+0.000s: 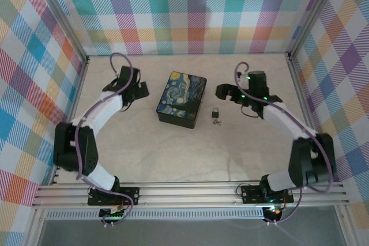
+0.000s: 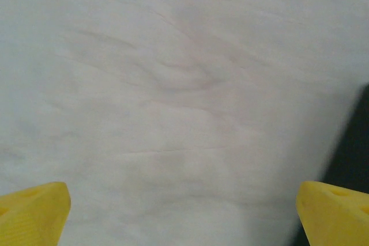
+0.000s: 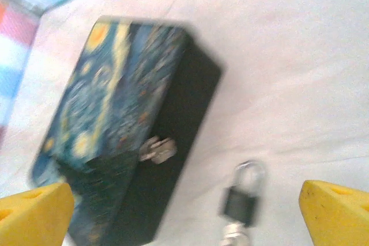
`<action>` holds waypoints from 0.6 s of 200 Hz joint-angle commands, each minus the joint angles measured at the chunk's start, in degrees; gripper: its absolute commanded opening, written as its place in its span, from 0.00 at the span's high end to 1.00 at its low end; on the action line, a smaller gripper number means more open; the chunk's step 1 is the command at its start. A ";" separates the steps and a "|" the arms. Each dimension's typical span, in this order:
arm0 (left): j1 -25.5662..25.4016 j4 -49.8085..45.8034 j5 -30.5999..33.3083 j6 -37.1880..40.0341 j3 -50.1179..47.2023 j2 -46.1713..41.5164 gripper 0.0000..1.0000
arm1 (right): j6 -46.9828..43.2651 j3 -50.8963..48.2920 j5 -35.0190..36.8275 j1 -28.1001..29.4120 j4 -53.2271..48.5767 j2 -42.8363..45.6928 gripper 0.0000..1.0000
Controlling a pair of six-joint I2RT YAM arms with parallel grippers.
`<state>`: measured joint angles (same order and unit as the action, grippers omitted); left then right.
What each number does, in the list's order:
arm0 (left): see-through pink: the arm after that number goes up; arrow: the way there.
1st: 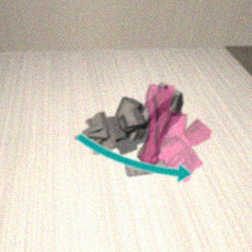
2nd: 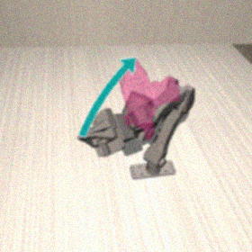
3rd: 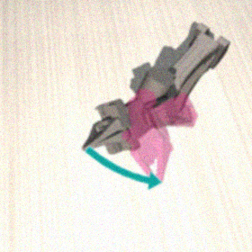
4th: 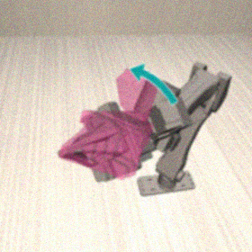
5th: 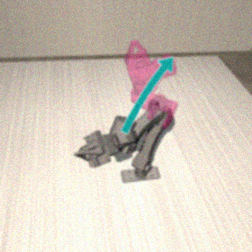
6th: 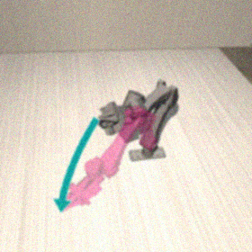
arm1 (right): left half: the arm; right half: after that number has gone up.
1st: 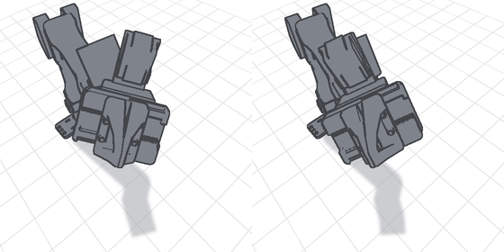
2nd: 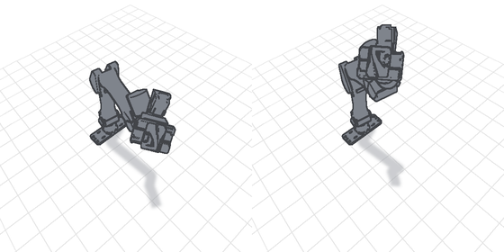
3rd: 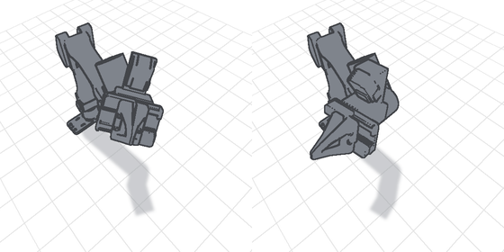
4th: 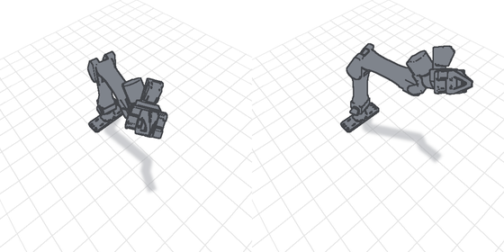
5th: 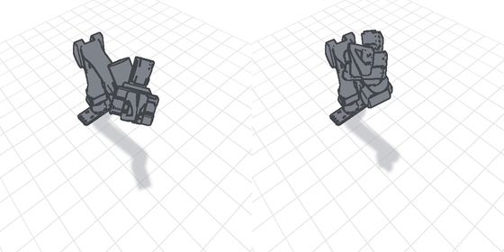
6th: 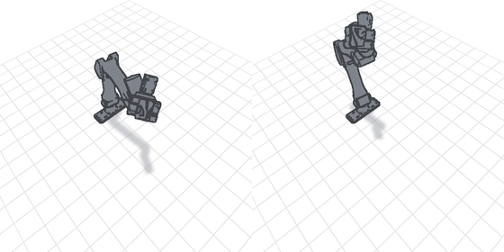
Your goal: Unlock a padlock with a key
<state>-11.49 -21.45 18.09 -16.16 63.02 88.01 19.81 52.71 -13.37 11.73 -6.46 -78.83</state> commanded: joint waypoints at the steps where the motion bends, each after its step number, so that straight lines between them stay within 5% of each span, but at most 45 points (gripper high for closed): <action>1: 2.61 18.55 6.67 16.18 -12.04 -5.94 0.00 | -9.01 -6.61 12.85 -2.94 3.33 4.41 0.00; 52: 6.95 35.68 -0.24 15.27 -24.00 -4.52 0.00 | -8.80 -15.70 16.23 -9.10 10.90 7.70 0.01; 103: 8.32 53.79 -7.20 14.43 -32.72 -1.33 0.08 | -13.77 -25.20 18.99 -11.45 29.39 5.98 0.00; 120: 8.32 58.83 -10.51 15.88 -34.88 -0.38 0.00 | -14.21 -26.90 20.11 -11.55 34.76 3.42 0.00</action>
<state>-3.84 25.45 13.21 -1.76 30.26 86.52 8.78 28.08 4.56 0.43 14.83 -72.95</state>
